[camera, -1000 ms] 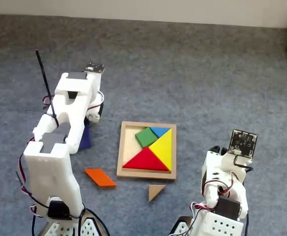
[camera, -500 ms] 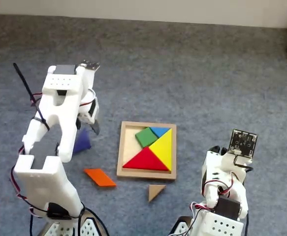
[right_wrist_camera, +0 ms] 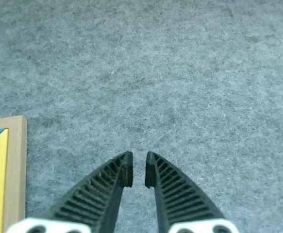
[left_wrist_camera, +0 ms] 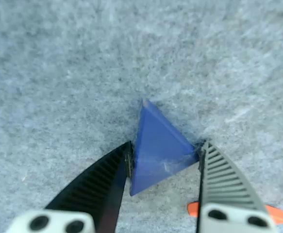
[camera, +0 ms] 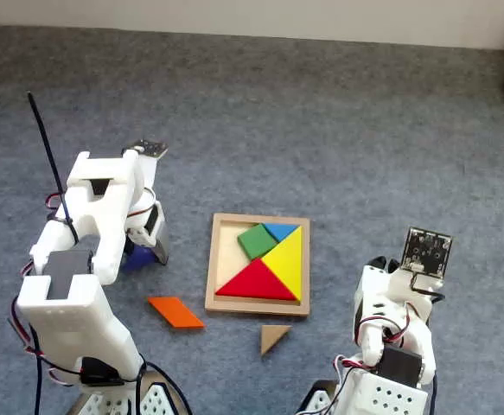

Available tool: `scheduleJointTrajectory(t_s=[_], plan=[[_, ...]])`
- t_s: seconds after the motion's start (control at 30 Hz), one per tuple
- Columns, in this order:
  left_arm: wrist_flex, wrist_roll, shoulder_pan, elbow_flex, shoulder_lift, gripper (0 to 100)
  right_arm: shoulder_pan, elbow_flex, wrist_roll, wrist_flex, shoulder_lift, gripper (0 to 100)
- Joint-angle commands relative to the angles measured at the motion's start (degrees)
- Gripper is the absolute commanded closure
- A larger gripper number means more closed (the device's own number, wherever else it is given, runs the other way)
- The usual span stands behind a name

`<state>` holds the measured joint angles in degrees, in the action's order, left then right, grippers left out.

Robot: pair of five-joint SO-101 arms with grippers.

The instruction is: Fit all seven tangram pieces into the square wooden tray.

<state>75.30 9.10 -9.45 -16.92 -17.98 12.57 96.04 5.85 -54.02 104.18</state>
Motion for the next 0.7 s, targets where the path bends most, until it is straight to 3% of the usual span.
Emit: scheduleJointTrajectory(t_s=[0.0, 0.13, 0.37, 0.67], plan=[[-1.0, 0.4, -0.6, -0.3, 2.4, 77, 0.3, 5.9, -0.6, 1.1, 0.4, 94.4], [-1.0, 0.4, -0.6, -0.3, 2.6, 78, 0.3, 5.9, -0.6, 1.1, 0.4, 94.4], [-0.5, 0.4, 2.0, 0.1, 3.0, 97, 0.3, 5.9, -0.6, 1.1, 0.4, 94.4], [0.4, 0.0, 6.6, -0.4, 9.0, 99, 0.3, 5.9, -0.6, 1.1, 0.4, 94.4]])
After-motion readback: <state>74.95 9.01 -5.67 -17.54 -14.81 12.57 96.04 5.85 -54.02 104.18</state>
